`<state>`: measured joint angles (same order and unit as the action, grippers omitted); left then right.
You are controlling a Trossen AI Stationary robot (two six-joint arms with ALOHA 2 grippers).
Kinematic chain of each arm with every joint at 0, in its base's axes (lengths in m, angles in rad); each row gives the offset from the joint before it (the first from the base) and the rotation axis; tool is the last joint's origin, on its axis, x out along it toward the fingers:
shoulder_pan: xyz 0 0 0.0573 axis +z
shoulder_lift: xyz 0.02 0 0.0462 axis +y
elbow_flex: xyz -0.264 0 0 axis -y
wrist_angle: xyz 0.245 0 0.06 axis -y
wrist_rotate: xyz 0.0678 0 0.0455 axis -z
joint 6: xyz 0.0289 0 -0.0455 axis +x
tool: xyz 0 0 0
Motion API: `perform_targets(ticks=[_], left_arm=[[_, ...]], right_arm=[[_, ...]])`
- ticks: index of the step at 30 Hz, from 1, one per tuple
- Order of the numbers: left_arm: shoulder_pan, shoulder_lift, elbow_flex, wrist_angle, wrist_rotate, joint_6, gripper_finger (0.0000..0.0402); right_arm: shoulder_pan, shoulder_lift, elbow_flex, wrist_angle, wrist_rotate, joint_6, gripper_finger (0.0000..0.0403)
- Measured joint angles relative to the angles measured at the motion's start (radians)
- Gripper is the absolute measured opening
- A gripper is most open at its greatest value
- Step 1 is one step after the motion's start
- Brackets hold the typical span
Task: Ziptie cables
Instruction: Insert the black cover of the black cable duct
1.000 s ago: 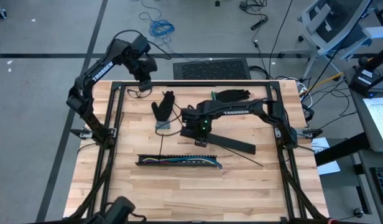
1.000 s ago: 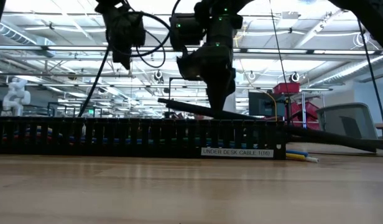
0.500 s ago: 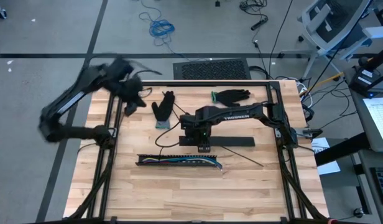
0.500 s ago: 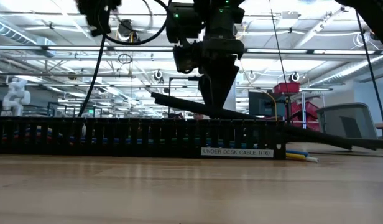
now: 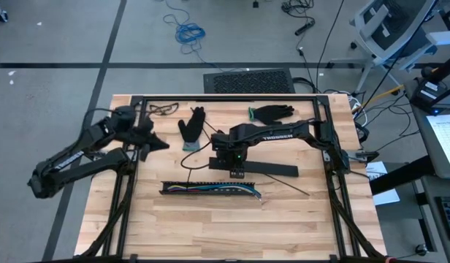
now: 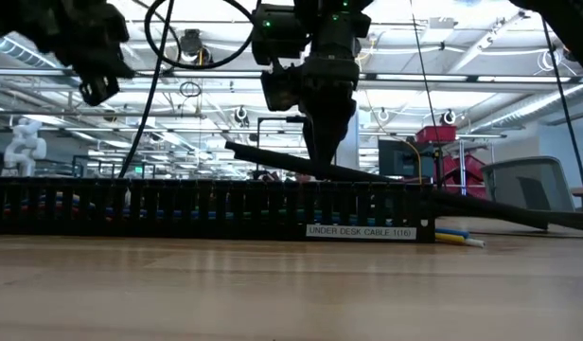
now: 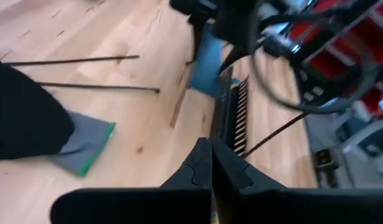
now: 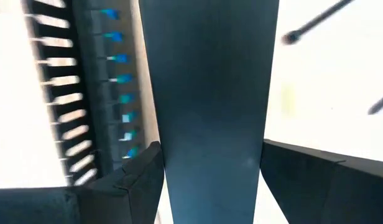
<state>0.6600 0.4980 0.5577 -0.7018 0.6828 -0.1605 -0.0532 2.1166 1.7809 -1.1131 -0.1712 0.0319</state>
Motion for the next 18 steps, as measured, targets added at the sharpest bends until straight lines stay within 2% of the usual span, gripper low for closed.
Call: perform_targets(ticks=[4,11,18], left_arm=[[-0.024,0.001,-0.01,0.015,-0.045,0.043,0.0],[-0.045,0.001,-0.009,0.044,-0.059,0.042,0.0],[-0.048,0.001,-0.009,0.04,-0.085,0.035,0.0]], right_arm=[[0.035,0.0,0.0,0.001,-0.02,0.029,0.024],[0.099,0.0,0.0,0.021,-0.017,0.079,0.024],[0.115,0.0,0.0,0.039,-0.022,0.133,0.024]])
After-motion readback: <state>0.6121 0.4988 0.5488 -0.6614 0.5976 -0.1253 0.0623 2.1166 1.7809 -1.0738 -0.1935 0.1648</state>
